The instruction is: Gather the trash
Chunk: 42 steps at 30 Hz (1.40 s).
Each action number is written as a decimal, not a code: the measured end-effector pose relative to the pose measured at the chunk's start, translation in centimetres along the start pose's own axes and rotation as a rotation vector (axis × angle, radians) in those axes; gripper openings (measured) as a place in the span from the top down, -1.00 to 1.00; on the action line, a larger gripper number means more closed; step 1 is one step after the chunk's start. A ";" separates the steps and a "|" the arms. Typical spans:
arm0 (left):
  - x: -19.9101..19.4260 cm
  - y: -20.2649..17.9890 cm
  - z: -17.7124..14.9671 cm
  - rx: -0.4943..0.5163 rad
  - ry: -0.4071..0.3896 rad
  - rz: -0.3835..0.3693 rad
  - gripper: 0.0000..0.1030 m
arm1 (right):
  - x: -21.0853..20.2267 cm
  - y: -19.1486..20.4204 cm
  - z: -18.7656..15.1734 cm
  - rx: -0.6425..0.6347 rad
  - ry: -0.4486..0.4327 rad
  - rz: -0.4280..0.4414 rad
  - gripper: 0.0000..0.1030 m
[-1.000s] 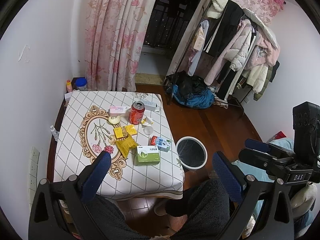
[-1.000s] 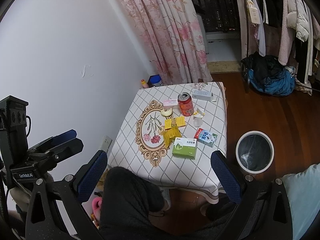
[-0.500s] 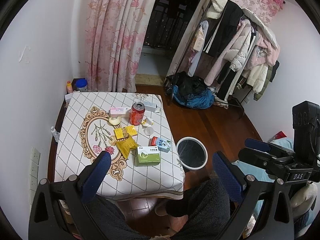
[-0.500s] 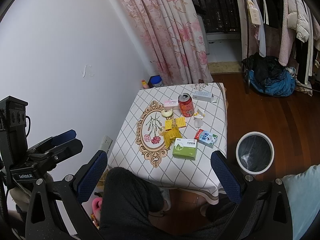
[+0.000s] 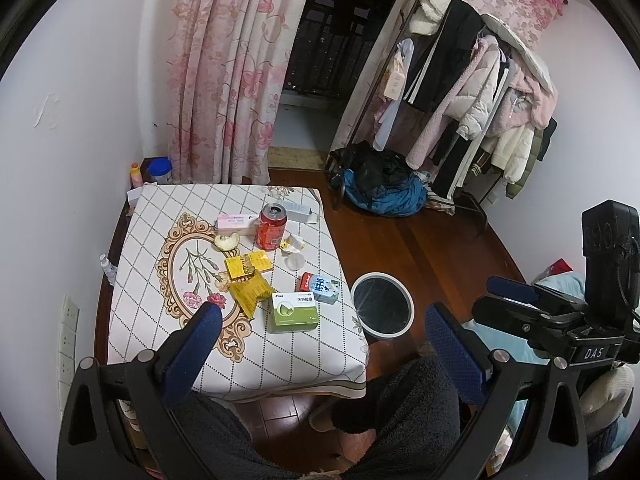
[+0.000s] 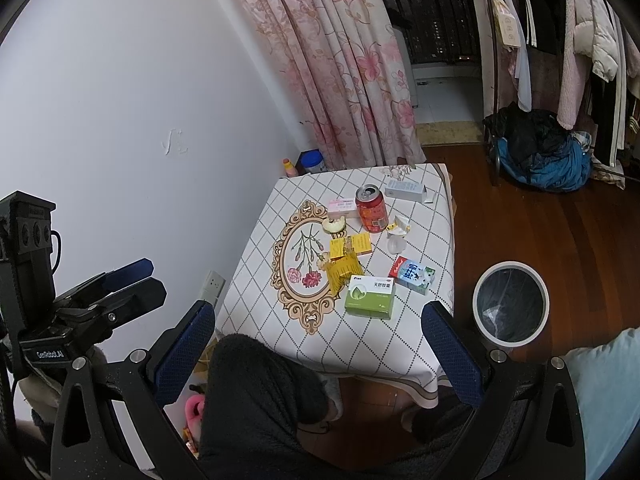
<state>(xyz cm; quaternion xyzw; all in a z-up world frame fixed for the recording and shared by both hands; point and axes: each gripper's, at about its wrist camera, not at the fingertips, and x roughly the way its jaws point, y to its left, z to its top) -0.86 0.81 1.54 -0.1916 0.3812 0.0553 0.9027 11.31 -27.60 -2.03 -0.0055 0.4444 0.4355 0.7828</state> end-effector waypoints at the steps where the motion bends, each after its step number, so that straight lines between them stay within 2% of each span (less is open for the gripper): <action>1: 0.1 0.0 -0.1 -0.001 0.000 0.000 -1.00 | 0.0 0.0 0.0 0.001 0.000 0.001 -1.00; 15: 0.2 -0.1 -0.1 -0.001 0.004 0.009 -1.00 | 0.4 0.0 0.1 0.018 -0.002 0.013 -1.00; 17: 0.7 0.2 -0.1 -0.010 0.006 0.037 -1.00 | 0.9 -0.2 0.3 0.033 -0.002 0.018 -1.00; 20: 2.8 1.2 -0.2 -0.024 0.019 0.161 -1.00 | 3.0 -0.9 0.6 0.040 0.026 -0.012 -1.00; 24: 8.1 4.8 -1.4 -0.051 0.049 0.379 -1.00 | 9.1 -2.7 0.8 0.008 0.119 -0.102 -1.00; 25: 9.3 5.7 -1.9 -0.056 0.063 0.420 -1.00 | 12.0 -3.3 0.6 -0.020 0.168 -0.135 -1.00; 27: 13.0 8.3 -3.3 -0.073 0.129 0.502 -1.00 | 16.4 -3.9 0.2 -0.072 0.252 -0.167 -1.00; 30: 17.6 11.6 -5.5 -0.112 0.224 0.563 -1.00 | 24.7 -4.3 -0.7 -0.194 0.419 -0.205 -1.00; 34: 21.8 14.5 -8.1 -0.165 0.319 0.615 -1.00 | 34.1 -4.0 -2.3 -0.406 0.597 -0.266 -1.00; 38: 25.2 16.1 -10.0 -0.193 0.388 0.638 -1.00 | 39.7 -3.4 -3.6 -0.601 0.708 -0.327 -1.00; 42: 27.2 16.6 -10.9 -0.184 0.430 0.637 -1.00 | 42.8 -2.5 -4.7 -0.755 0.774 -0.326 -1.00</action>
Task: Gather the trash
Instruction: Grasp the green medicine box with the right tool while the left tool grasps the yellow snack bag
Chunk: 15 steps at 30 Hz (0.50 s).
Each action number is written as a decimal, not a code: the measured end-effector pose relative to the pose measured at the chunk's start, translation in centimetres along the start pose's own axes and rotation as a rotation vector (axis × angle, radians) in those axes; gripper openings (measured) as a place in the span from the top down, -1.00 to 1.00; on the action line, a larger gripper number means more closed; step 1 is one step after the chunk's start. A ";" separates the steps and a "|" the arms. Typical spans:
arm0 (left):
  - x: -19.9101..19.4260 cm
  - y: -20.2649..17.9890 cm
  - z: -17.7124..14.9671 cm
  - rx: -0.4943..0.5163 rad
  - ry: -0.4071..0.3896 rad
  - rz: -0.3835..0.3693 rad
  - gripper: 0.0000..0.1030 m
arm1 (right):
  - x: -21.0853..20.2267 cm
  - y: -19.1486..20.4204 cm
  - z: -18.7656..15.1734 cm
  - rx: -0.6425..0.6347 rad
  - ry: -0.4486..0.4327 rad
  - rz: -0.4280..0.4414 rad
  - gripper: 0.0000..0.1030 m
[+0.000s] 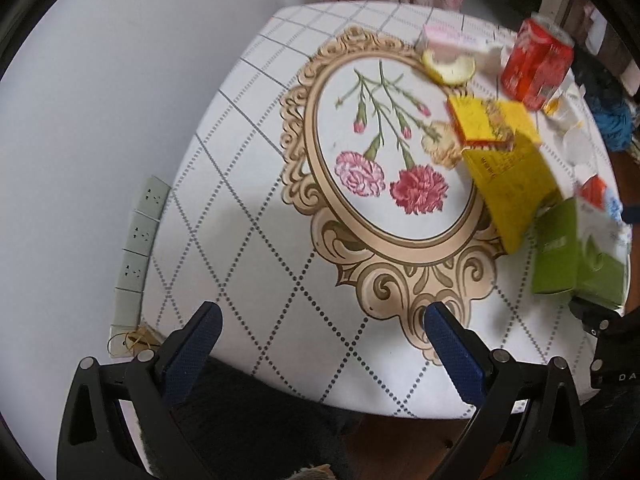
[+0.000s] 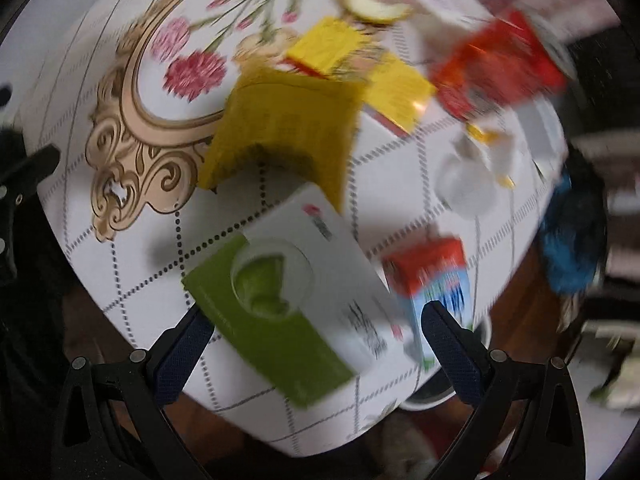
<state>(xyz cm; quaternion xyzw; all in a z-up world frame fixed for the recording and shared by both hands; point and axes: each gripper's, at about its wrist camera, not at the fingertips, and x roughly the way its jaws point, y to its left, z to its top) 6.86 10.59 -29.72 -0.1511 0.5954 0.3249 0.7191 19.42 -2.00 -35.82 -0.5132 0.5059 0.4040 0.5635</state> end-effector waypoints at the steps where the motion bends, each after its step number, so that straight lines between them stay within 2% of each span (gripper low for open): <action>1: 0.5 -0.2 0.0 0.006 0.005 -0.002 -1.00 | 0.5 0.2 0.4 -0.021 0.013 0.007 -1.00; 4: 1.6 -0.6 0.0 0.029 0.025 -0.006 -1.00 | 1.0 0.3 1.0 -0.025 0.029 0.024 -1.00; 6: 2.2 -0.8 0.2 0.040 0.035 -0.006 -1.00 | 1.3 0.3 0.8 0.005 0.031 0.062 -0.86; 8: 2.8 -0.7 0.4 0.048 0.040 -0.010 -1.00 | 1.2 -0.1 0.3 0.062 0.022 0.083 -0.83; 11: 3.1 -0.8 0.7 0.068 0.040 -0.009 -1.00 | 0.9 -1.8 -1.5 0.221 0.017 0.183 -0.79; 15: 2.1 -1.9 1.3 0.163 0.004 -0.023 -1.00 | -0.3 -4.2 -5.6 0.490 -0.042 0.296 -0.78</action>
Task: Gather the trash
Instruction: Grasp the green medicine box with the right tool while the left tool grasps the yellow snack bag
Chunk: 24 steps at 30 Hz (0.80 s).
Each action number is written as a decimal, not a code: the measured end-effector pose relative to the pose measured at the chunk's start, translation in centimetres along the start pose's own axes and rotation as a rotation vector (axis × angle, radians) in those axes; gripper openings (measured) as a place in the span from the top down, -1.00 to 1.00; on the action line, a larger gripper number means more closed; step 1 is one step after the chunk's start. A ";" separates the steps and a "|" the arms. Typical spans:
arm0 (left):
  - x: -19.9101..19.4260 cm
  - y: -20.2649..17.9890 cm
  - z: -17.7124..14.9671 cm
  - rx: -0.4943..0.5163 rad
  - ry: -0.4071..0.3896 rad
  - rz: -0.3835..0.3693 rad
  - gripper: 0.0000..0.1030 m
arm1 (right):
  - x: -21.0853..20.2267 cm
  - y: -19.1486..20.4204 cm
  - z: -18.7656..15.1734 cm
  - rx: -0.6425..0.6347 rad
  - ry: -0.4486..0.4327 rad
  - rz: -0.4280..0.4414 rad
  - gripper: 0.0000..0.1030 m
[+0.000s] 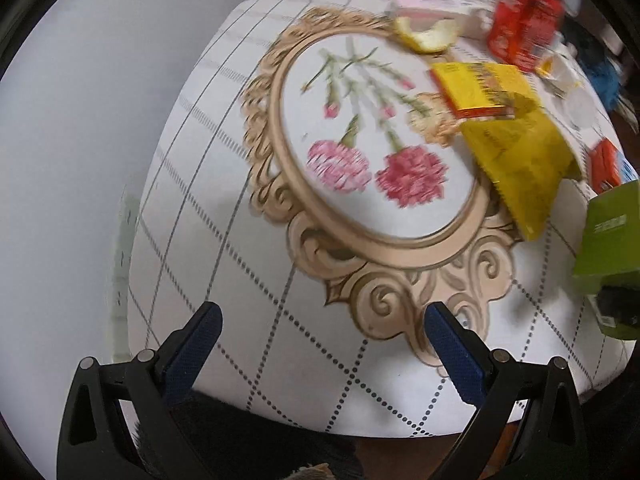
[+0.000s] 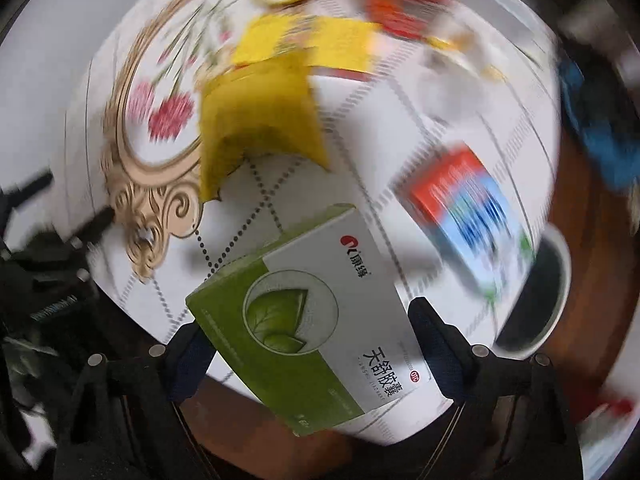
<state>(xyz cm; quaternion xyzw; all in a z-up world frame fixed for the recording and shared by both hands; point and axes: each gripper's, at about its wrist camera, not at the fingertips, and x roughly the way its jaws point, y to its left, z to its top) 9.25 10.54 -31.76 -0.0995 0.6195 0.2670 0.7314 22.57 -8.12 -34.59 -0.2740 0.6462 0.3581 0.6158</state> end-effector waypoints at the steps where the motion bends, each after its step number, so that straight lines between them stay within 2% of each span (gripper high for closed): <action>1: -0.5 -0.4 0.3 0.032 -0.016 -0.009 -1.00 | -0.6 -1.0 -0.8 0.068 -0.023 0.025 -0.78; 5: -2.3 -2.6 2.1 0.159 -0.069 -0.048 -1.00 | -2.2 -4.3 -3.3 0.295 -0.113 0.054 -0.78; 9: -3.8 -4.8 4.9 0.275 -0.108 -0.102 -1.00 | -1.8 -7.4 -4.4 0.455 -0.126 0.039 -0.78; 10: -4.1 -5.3 5.3 0.304 -0.114 -0.110 -1.00 | -1.4 -7.5 -5.2 0.471 -0.121 0.040 -0.78; 14: -3.6 -8.7 7.4 0.452 -0.111 -0.130 -1.00 | 0.2 -9.1 -4.4 0.522 -0.084 0.051 -0.79; 17: -1.9 -10.4 8.5 0.539 -0.054 -0.168 -1.00 | 1.1 -9.7 -3.6 0.533 -0.038 0.070 -0.79; 20: -0.4 -11.4 9.1 0.588 -0.002 -0.211 -0.99 | 1.0 -9.9 -3.6 0.521 -0.032 0.083 -0.79; 21: 0.1 -11.7 9.2 0.594 0.012 -0.217 -0.95 | 1.0 -9.9 -3.7 0.515 -0.029 0.084 -0.79; 22: 0.4 -12.0 9.3 0.599 0.021 -0.228 -0.76 | 1.0 -9.9 -3.7 0.510 -0.027 0.085 -0.79; 23: 0.7 -12.1 9.5 0.600 0.028 -0.234 -0.48 | 1.0 -9.8 -3.8 0.502 -0.024 0.087 -0.79; 24: 1.1 -12.1 9.6 0.599 0.038 -0.229 -0.40 | 1.0 -9.7 -3.9 0.496 -0.020 0.087 -0.79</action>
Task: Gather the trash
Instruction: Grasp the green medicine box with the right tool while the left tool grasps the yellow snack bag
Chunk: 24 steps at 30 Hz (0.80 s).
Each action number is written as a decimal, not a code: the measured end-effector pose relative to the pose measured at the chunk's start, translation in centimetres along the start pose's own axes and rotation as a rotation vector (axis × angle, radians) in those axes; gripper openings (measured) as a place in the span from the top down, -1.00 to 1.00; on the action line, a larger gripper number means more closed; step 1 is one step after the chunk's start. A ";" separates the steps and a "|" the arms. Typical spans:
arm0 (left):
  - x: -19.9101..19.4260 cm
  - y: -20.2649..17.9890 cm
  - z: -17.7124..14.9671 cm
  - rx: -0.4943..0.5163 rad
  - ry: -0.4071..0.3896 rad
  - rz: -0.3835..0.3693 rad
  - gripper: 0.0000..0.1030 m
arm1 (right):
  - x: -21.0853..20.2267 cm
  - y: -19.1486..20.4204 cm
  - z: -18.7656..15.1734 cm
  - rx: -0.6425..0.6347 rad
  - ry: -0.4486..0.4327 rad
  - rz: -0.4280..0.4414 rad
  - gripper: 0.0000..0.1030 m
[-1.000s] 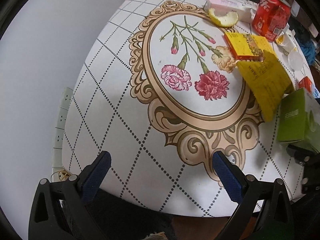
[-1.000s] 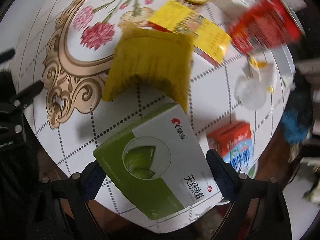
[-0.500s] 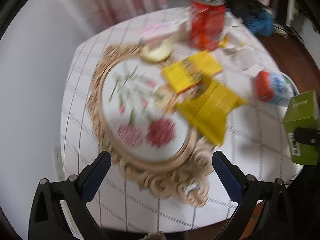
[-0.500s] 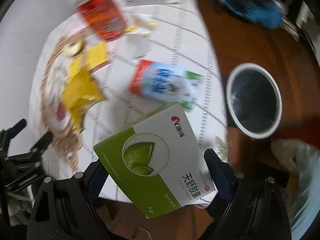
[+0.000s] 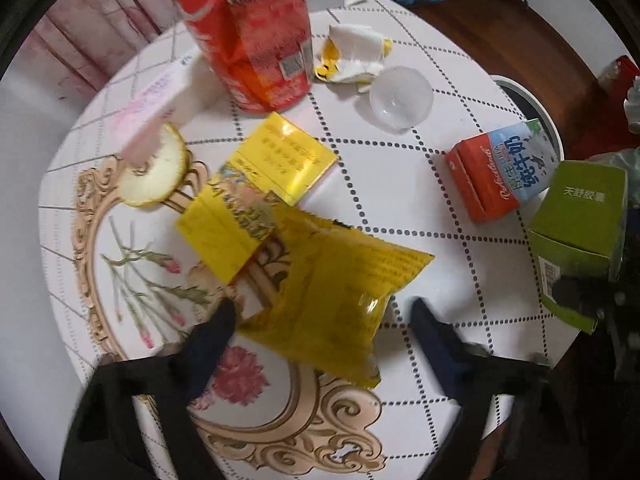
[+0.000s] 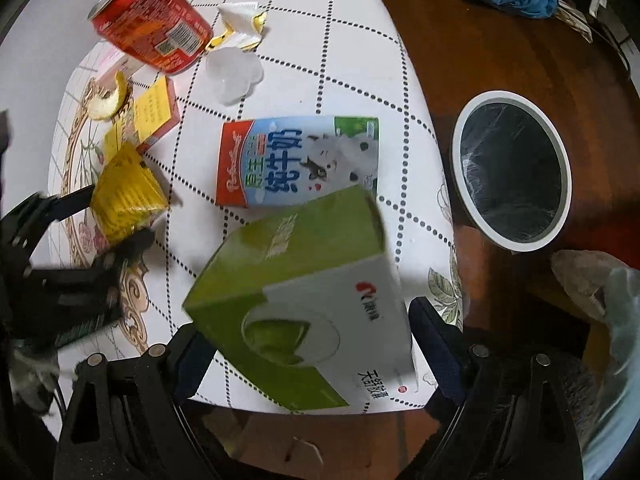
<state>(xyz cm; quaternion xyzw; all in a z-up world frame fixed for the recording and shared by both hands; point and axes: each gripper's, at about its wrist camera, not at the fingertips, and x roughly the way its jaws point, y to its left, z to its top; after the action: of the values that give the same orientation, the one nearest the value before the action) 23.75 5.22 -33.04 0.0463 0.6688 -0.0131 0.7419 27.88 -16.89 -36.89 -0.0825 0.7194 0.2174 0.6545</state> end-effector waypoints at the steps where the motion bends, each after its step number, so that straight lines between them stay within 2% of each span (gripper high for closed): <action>1: 0.2 0.1 0.1 0.001 0.001 0.009 -0.20 | 0.1 0.1 -0.2 -0.004 0.001 -0.001 -0.79; 2: 0.3 0.2 0.0 0.001 -0.004 0.011 -0.06 | 0.1 0.2 -0.3 -0.008 0.001 -0.003 -0.79; 7: -0.4 1.0 -1.9 -0.106 -0.036 0.011 0.22 | 0.4 0.4 -0.8 -0.030 -0.021 -0.033 -0.79; 10: -0.8 1.4 -5.1 -0.274 -0.003 -0.004 0.22 | 0.6 1.0 -1.1 -0.056 -0.048 -0.061 -0.74; 11: -0.9 1.5 -6.0 -0.308 -0.003 0.000 0.22 | 0.6 1.1 -1.2 -0.066 -0.054 -0.074 -0.50; 12: -1.1 1.4 -7.4 -0.352 0.003 0.015 0.22 | 0.4 1.4 -1.4 -0.076 -0.060 -0.080 -0.50; 13: -1.2 1.4 -8.2 -0.380 0.010 0.019 0.23 | 0.4 1.5 -1.6 -0.080 -0.055 -0.072 -0.50; 16: -1.7 1.4 -11.5 -0.492 0.025 -0.017 0.23 | 0.6 1.7 -2.4 -0.076 0.035 0.032 -0.50; 17: -1.9 1.4 -12.3 -0.518 0.024 -0.030 0.23 | 0.8 1.9 -2.6 -0.086 0.052 0.034 -0.50; 19: -1.7 1.4 -13.4 -0.546 0.014 -0.043 0.22 | 1.3 2.3 -2.7 -0.093 0.062 0.014 -0.57; 24: -1.0 1.2 -13.6 -0.543 -0.006 -0.007 0.14 | 1.8 3.1 -2.7 -0.096 0.049 -0.032 -0.58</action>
<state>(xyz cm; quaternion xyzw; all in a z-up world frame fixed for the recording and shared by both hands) 10.31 7.53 -33.31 -0.1566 0.6457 0.1641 0.7291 23.99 -14.97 -37.89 -0.1303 0.7226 0.2391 0.6354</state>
